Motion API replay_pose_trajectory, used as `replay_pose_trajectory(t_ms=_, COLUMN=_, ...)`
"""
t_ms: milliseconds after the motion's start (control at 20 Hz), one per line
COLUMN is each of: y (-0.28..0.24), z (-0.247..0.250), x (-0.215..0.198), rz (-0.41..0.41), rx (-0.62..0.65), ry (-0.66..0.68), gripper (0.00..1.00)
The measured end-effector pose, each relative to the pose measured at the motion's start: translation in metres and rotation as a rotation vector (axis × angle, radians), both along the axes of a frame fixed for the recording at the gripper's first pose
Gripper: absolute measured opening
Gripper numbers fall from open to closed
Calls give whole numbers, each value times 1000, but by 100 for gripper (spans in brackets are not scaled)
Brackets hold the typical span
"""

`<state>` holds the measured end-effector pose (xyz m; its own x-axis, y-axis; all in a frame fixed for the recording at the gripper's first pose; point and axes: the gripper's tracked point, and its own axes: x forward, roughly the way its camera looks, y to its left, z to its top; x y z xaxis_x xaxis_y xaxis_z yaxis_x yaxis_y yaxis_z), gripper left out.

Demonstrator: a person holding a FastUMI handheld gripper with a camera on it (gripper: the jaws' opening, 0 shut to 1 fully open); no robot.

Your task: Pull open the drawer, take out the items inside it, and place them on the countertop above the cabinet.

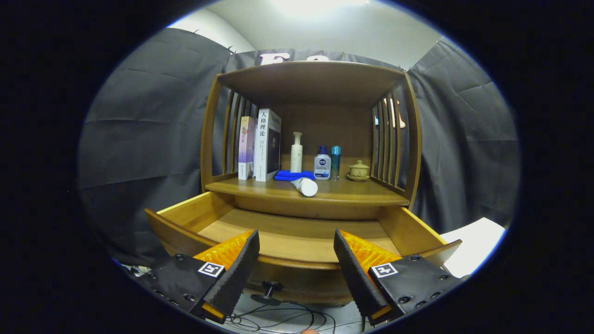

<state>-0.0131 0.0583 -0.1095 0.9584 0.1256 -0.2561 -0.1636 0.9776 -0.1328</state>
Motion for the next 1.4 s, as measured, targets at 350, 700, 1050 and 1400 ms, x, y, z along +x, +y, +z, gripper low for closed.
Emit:
replay_pose_trajectory(t_ms=350, y=6, z=-9, x=-28, rz=0, rx=22, ry=-58, gripper=99)
replay_pose_trajectory(t_ms=700, y=3, z=-51, x=-42, rz=-22, rx=2, ry=25, gripper=99)
replay_pose_trajectory(t_ms=1050, y=5, z=-77, x=-34, rz=-50, rx=-13, ry=76, gripper=99)
replay_pose_trajectory(t_ms=1400, y=3, z=-76, x=-27, rz=-89, rx=-19, ry=68, gripper=98)
